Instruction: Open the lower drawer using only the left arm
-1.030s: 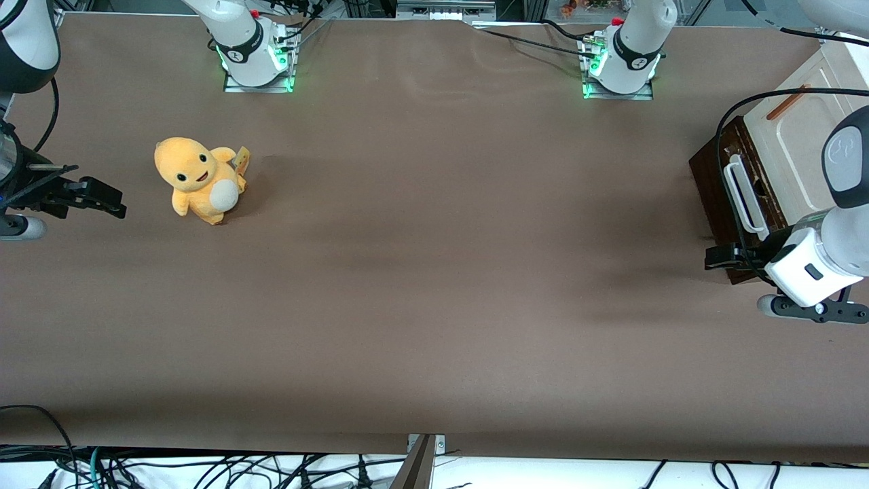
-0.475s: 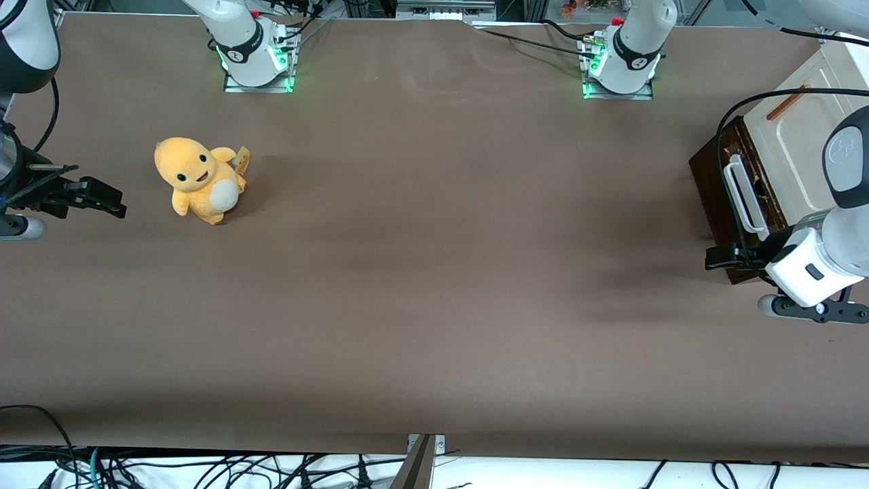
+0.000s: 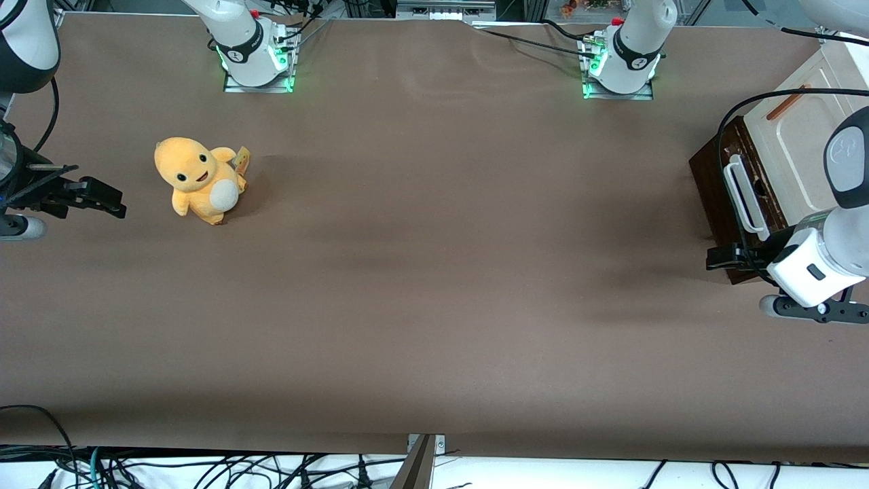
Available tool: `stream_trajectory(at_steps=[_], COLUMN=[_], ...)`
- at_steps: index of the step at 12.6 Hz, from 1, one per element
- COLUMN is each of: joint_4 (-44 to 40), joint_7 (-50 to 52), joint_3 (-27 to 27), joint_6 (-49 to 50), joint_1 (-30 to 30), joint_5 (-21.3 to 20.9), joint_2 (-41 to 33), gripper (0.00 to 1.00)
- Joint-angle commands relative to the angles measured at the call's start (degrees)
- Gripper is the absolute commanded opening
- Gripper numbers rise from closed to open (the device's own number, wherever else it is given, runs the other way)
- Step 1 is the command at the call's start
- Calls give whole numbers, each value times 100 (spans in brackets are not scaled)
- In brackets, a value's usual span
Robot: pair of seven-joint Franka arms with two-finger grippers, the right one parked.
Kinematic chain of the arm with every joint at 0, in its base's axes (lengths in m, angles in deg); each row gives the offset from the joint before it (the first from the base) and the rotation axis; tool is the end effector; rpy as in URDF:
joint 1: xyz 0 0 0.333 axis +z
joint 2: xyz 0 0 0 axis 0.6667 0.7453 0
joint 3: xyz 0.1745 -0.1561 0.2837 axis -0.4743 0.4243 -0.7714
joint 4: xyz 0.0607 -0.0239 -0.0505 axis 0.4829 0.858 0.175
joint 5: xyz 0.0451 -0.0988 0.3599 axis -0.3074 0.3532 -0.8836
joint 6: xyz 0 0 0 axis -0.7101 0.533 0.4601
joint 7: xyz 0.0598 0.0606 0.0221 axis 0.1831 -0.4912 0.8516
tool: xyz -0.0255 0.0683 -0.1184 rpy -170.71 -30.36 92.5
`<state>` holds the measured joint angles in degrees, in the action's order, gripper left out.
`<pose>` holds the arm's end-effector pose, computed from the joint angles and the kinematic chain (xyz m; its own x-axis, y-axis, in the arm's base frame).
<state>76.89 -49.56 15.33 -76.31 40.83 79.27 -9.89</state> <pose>0.6955 -0.0076 0.5179 0.9898 -0.0702 -0.1239 -0.0693 -0.9975 0.0113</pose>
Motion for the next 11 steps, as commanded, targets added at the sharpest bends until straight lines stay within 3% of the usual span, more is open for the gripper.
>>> stream_trajectory(at_steps=[1, 11], joint_4=[66, 66], joint_7=[-26, -44], joint_3=[11, 11], joint_6=[-15, 20], joint_1=[19, 45], joint_5=[2, -59], joint_2=[-116, -116], gripper=[100, 100])
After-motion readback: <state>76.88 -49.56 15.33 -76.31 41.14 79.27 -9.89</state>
